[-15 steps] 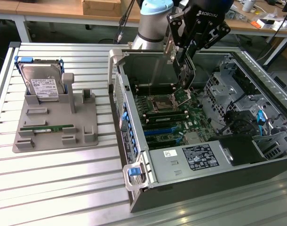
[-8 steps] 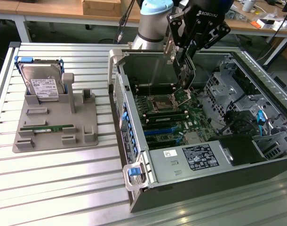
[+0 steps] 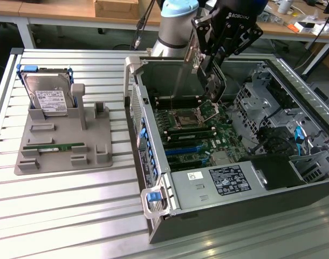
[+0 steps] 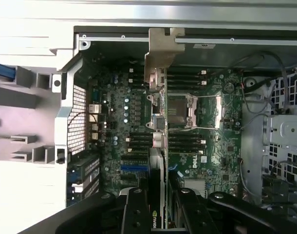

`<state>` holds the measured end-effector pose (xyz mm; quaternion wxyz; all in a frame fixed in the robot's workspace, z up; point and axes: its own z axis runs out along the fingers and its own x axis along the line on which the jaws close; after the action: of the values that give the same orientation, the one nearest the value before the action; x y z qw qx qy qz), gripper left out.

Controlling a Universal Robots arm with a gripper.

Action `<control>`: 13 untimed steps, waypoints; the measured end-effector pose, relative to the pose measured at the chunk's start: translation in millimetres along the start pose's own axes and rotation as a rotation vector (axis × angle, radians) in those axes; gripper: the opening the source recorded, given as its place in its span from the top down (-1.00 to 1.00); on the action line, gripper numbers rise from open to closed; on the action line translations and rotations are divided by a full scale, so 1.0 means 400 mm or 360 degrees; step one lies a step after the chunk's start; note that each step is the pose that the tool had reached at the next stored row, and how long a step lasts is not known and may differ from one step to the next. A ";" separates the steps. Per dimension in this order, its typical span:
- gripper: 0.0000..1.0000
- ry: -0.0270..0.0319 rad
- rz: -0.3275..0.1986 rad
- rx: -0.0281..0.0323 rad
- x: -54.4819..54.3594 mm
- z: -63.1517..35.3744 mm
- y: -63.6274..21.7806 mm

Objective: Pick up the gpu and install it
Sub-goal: 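Insert the gpu into the slot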

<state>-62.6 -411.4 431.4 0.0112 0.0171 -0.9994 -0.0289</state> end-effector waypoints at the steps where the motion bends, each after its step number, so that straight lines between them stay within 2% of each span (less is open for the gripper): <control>1: 0.47 0.00007 -0.0012 0.00002 0.000 0.000 0.000; 13: 0.47 0.00143 -0.0246 0.00053 0.000 0.000 0.000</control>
<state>-62.6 -411.4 431.3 0.0134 0.0945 -0.9950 -0.0279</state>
